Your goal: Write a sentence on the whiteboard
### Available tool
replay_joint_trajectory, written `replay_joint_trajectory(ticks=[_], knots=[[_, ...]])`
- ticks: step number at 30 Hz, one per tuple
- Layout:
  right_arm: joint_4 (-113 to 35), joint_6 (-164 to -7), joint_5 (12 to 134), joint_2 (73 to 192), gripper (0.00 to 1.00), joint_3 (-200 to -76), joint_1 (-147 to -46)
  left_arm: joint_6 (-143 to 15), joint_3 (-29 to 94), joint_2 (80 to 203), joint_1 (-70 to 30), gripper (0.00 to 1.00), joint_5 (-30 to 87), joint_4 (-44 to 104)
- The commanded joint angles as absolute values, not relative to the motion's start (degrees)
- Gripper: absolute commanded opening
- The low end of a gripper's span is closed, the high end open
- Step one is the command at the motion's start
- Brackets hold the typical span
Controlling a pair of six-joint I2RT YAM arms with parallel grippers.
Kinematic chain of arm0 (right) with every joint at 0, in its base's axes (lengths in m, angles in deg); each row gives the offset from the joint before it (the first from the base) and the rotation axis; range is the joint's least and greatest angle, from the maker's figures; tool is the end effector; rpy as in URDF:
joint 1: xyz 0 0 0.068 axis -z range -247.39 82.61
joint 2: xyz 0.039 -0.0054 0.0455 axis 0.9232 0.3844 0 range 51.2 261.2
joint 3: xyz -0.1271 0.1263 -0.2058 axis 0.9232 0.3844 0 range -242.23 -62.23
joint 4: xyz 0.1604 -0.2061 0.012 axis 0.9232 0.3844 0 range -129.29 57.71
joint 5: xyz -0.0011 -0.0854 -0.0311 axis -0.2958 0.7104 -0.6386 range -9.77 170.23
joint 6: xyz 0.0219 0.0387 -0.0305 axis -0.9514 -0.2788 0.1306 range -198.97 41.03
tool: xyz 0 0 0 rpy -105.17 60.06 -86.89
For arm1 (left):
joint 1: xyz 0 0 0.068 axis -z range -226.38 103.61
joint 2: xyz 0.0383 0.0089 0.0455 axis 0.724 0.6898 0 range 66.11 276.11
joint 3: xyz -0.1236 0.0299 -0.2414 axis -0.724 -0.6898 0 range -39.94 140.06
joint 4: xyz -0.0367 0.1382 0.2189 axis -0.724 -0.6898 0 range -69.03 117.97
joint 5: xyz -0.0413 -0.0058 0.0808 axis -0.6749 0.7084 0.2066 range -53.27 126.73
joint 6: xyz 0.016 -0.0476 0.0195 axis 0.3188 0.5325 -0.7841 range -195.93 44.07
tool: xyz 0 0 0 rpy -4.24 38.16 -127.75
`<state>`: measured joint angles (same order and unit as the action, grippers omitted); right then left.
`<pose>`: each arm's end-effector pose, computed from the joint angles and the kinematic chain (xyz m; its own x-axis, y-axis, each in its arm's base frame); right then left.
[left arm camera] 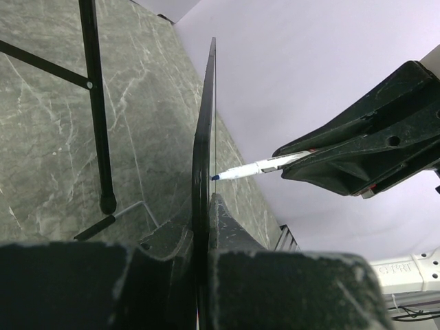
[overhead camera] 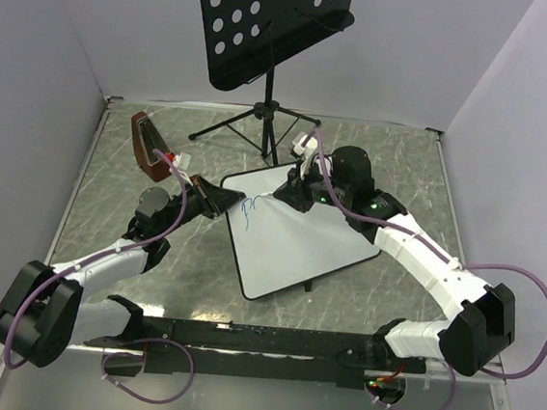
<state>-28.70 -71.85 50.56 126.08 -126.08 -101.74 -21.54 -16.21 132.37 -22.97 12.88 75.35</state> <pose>0.2381 0.1843 0.3418 -0.1939 -0.2630 -0.9451 -0.9012 0.4285 0.0657 0.2153 -0.1091 0.2427 -0.5509 -0.5717 -0.6080 0.4900 0.3682 -0.7902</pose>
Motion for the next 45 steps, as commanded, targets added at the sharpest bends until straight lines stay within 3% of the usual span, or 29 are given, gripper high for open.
replay_joint_trajectory(ticks=[1, 19, 45], knots=[[-27.43, -70.18, 52.20, 123.63, 0.00, -126.30, -101.76, -23.63, -14.80, 131.41, -22.74, 0.01, 11.68, 82.29], [-25.67, -70.53, 45.16, 124.15, 0.00, -124.80, -103.08, -23.37, -14.45, 132.03, -22.65, 0.01, 11.60, 82.73], [-28.57, -73.96, 44.72, 123.89, 0.00, -128.33, -100.27, -23.11, -14.98, 132.38, -22.65, 0.01, 11.68, 83.34]])
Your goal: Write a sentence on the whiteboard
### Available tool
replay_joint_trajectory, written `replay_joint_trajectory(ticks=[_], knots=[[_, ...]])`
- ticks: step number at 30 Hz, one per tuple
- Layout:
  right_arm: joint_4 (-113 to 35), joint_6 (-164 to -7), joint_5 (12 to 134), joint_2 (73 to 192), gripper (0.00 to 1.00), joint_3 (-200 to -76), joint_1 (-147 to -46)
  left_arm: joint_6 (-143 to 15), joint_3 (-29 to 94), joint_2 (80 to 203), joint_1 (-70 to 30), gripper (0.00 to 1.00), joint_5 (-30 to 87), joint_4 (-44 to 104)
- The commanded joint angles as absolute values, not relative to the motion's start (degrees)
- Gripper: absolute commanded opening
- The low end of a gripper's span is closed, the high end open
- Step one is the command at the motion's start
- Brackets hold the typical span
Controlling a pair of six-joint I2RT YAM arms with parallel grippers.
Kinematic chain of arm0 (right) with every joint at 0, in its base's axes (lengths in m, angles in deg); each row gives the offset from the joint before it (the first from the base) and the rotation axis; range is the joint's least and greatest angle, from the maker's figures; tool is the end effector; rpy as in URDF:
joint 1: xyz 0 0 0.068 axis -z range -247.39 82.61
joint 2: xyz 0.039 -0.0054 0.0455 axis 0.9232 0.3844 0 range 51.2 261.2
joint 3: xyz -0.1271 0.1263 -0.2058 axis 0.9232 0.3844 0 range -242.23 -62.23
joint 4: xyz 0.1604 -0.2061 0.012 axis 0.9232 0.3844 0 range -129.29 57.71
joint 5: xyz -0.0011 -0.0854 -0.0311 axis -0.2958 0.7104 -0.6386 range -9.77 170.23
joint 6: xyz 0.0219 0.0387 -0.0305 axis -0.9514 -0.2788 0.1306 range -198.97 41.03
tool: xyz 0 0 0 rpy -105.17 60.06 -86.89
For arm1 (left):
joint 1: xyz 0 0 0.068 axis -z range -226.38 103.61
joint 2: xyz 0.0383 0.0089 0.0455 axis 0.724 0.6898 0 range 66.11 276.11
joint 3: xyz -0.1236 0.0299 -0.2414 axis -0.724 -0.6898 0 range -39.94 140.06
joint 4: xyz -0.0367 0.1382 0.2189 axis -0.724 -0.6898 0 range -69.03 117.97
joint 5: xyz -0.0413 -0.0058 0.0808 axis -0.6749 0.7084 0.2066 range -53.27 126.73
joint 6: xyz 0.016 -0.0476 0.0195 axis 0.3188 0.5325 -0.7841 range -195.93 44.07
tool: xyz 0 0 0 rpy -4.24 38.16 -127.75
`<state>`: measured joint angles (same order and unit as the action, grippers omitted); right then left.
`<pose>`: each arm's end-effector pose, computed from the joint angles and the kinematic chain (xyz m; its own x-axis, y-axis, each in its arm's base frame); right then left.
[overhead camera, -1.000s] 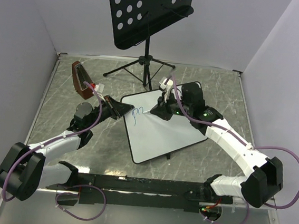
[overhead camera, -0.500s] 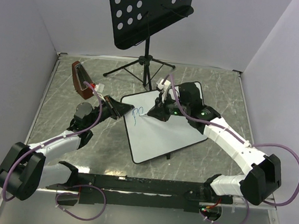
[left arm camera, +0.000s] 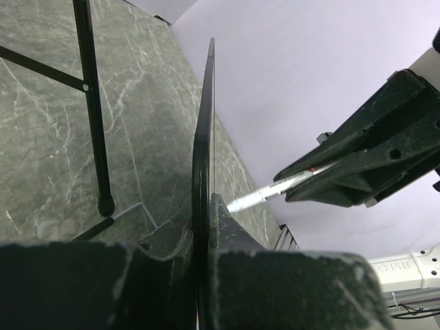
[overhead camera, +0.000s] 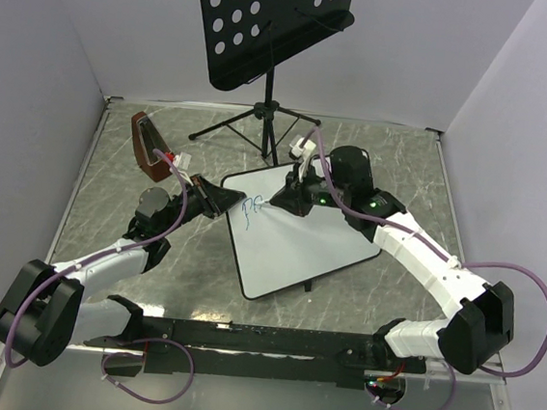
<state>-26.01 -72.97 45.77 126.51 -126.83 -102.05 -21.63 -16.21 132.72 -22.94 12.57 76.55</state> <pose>0.2346 0.1869 0.3403 -0.2391 -0.2701 -0.9327 -0.9242 0.3580 0.1332 0.2157 -0.1095 0.2436 -0.5451 -0.5712 -0.6137 0.5039 0.3619 -0.7843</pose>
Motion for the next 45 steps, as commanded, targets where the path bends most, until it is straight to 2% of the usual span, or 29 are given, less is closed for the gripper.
replay_joint_trajectory(ticks=[1, 21, 45], knots=[[-28.74, -74.04, 44.90, 123.37, 0.00, -128.15, -99.83, -23.02, -14.98, 132.38, -22.65, 0.01, 11.68, 83.43], [-28.39, -73.43, 49.47, 125.29, 0.00, -126.65, -97.98, -22.84, -14.80, 132.47, -22.65, 0.01, 11.42, 83.70], [-25.58, -70.88, 44.72, 126.27, 0.00, -126.48, -98.51, -23.11, -14.71, 132.56, -22.65, 0.01, 11.33, 83.70]])
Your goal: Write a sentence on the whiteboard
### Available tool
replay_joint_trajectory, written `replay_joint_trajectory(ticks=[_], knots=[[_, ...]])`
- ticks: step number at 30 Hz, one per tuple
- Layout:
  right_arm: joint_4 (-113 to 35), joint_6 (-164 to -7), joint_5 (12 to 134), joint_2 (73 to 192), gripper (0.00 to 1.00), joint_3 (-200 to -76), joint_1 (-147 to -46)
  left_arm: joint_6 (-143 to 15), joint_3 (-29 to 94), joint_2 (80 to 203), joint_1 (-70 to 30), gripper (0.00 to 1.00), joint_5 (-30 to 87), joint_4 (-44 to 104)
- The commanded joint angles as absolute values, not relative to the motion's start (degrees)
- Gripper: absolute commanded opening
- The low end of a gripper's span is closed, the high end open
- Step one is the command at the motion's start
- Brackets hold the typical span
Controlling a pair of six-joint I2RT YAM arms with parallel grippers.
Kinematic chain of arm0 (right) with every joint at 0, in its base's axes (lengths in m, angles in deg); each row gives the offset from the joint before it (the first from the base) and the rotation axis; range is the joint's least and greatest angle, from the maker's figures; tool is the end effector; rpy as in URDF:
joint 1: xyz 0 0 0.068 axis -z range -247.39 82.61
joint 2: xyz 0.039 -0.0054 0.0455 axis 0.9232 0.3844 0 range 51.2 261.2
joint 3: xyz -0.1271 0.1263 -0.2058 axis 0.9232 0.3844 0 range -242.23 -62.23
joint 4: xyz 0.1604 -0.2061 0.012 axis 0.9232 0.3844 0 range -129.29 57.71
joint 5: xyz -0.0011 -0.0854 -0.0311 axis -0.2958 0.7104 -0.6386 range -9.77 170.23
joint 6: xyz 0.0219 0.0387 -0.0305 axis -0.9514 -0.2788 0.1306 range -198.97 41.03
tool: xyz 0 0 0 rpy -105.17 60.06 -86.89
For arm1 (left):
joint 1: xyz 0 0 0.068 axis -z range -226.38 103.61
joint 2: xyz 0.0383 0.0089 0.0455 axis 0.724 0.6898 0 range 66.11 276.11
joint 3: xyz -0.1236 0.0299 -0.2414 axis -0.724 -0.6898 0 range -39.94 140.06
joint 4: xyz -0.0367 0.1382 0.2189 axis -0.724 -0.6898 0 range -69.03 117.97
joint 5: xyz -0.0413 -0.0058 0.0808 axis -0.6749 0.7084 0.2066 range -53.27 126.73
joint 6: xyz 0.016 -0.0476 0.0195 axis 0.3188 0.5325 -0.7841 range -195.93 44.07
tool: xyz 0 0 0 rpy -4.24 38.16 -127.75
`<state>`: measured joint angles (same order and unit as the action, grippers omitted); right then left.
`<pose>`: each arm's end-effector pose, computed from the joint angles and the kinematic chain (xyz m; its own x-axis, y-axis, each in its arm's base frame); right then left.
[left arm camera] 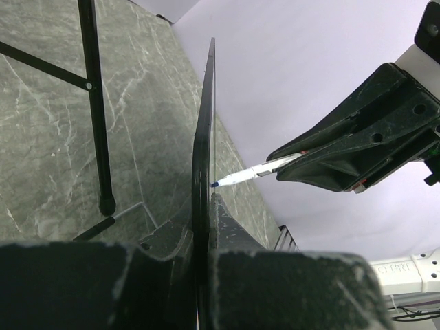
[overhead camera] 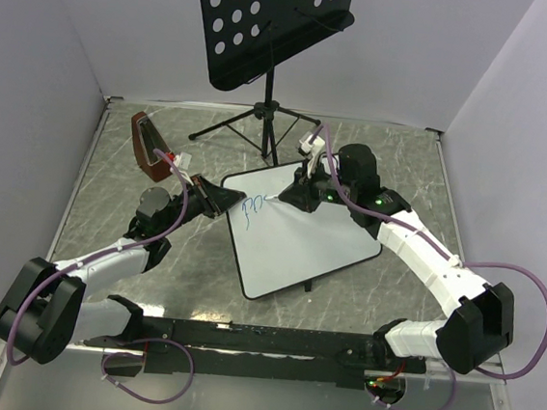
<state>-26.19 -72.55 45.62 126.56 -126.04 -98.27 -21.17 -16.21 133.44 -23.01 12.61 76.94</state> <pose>0.2463 0.1710 0.3356 -0.2589 -0.2620 -0.9297 -0.9000 0.4148 0.1337 0.2172 -0.1099 0.2415 -0.5513 -0.5738 -0.6057 0.4946 0.3600 -0.7911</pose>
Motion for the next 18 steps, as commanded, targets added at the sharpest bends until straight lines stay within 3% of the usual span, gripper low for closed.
replay_joint_trajectory(ticks=[1, 18], knots=[[-25.41, -70.71, 44.81, 126.18, 0.00, -126.39, -98.51, -23.11, -14.71, 132.47, -22.65, 0.01, 11.42, 83.70], [-22.42, -68.95, 47.18, 123.54, 0.00, -123.14, -98.24, -23.02, -14.80, 132.47, -22.65, 0.01, 11.33, 83.69]])
